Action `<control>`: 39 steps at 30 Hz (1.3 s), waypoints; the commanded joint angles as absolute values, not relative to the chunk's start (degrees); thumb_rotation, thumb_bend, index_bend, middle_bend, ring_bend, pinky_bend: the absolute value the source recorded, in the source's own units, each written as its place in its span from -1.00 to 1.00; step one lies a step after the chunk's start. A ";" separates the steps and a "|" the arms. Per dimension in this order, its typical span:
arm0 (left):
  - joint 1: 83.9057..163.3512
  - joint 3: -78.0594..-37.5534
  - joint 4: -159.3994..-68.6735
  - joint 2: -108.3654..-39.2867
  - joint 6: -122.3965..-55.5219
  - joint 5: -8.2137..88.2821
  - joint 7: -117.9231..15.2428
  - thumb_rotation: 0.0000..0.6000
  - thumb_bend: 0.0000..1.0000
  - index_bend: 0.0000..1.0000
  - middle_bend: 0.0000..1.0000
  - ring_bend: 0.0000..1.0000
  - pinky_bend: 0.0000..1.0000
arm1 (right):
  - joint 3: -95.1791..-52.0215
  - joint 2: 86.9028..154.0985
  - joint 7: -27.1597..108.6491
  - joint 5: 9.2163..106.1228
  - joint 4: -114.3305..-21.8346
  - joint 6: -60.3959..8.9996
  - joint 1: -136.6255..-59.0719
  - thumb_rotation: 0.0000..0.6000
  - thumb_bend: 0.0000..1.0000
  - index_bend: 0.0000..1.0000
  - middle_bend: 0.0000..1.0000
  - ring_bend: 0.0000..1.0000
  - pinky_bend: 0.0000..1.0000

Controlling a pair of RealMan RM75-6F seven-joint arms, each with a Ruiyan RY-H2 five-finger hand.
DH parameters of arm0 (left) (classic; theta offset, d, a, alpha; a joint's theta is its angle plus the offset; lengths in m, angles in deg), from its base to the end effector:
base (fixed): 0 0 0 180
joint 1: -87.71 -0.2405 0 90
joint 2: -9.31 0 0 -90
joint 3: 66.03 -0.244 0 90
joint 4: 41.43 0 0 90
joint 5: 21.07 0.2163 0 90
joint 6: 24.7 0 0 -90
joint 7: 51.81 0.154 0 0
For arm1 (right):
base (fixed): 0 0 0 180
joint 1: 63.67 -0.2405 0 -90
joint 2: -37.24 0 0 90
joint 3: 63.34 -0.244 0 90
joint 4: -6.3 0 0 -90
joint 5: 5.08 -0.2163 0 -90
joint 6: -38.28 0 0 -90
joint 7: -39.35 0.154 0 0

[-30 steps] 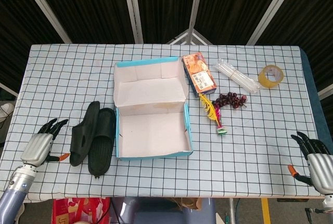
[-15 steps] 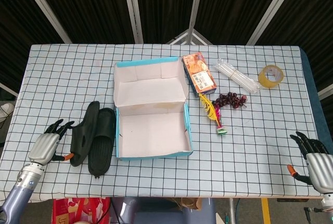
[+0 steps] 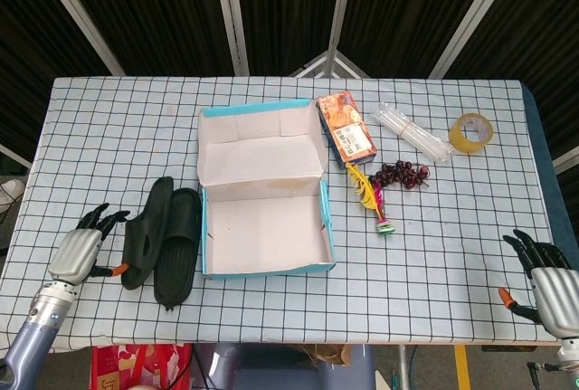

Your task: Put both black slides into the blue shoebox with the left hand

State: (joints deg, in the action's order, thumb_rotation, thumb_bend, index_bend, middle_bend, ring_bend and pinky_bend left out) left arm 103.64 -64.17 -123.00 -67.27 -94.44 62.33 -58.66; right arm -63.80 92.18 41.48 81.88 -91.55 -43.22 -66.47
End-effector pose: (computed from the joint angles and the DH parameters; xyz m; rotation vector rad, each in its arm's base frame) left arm -0.2967 0.2428 0.0577 -1.5635 -1.1350 -0.9330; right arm -0.3076 -0.1692 0.1728 1.4366 -0.9756 0.8000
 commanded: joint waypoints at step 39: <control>103.87 -63.86 -124.68 -64.01 -96.96 61.97 -55.98 1.00 -0.07 -0.49 -0.20 -0.89 -0.80 | -63.48 91.39 41.89 82.07 -92.31 -43.28 -66.33 1.00 -0.38 -0.70 -0.77 -0.64 -0.72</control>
State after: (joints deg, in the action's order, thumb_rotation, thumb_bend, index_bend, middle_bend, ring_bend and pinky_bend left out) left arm 104.33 -63.81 -124.39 -64.81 -96.10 61.64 -56.35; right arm -63.49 91.40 41.88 82.06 -92.30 -43.27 -66.33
